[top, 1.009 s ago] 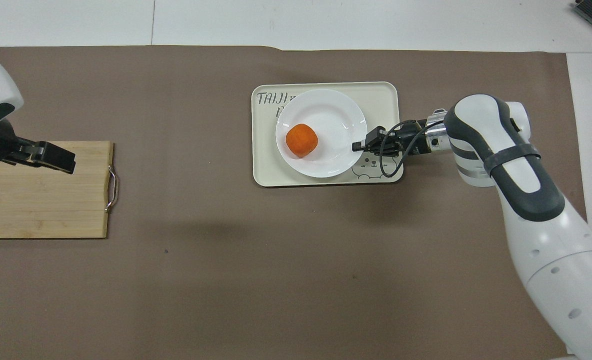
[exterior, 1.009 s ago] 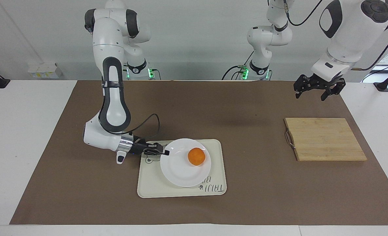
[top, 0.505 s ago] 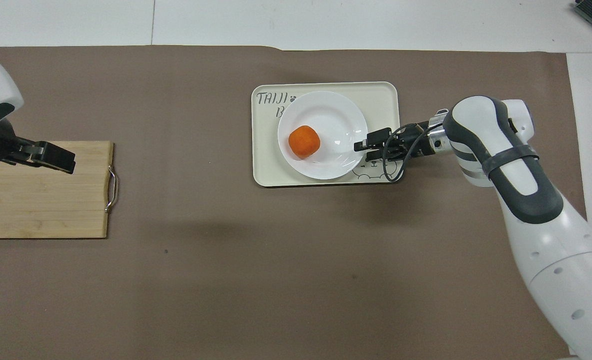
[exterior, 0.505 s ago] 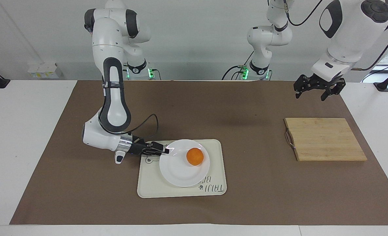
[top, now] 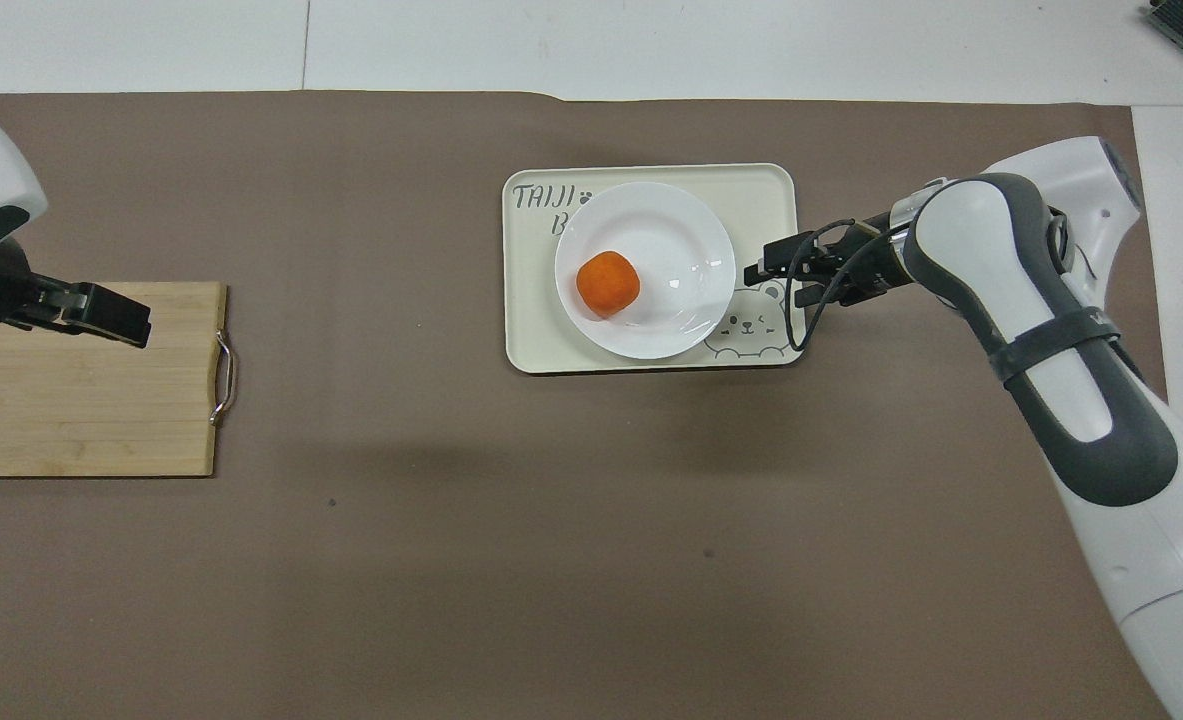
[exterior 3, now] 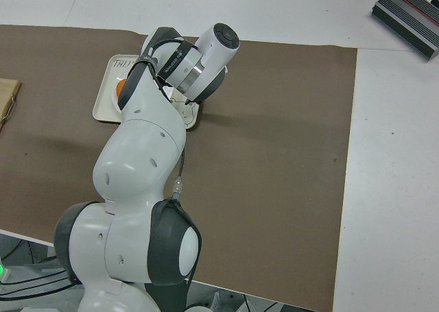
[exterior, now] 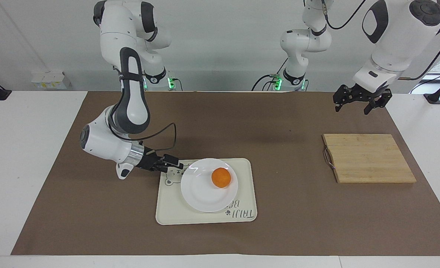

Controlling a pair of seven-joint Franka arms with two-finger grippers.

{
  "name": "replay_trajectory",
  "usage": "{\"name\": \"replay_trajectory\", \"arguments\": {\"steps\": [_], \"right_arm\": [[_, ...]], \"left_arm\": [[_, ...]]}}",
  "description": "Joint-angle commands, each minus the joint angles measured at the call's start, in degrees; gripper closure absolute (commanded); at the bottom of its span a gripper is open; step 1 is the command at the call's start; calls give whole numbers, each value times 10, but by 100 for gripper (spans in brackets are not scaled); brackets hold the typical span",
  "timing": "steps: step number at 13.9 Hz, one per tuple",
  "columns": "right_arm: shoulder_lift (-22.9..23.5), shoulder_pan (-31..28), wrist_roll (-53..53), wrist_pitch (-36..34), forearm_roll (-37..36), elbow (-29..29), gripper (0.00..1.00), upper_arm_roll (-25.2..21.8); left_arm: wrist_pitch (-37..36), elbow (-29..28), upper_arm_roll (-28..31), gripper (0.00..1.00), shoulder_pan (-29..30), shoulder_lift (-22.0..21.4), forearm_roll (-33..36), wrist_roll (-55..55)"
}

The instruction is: Place orange and plate with both arms

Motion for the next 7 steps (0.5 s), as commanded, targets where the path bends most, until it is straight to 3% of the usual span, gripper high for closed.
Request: {"name": "replay_trajectory", "arguments": {"steps": [1, 5, 7], "right_arm": [[-41, 0, 48, 33, -101, -3, 0, 0], [-99, -8, 107, 28, -282, -5, 0, -1], [-119, -15, 136, 21, -330, -7, 0, -2]], "left_arm": [[-7, 6, -3, 0, 5, 1, 7, 3], [-7, 6, -3, 0, 5, 1, 7, 3], [-7, 6, -3, 0, 5, 1, 7, 3]]}}
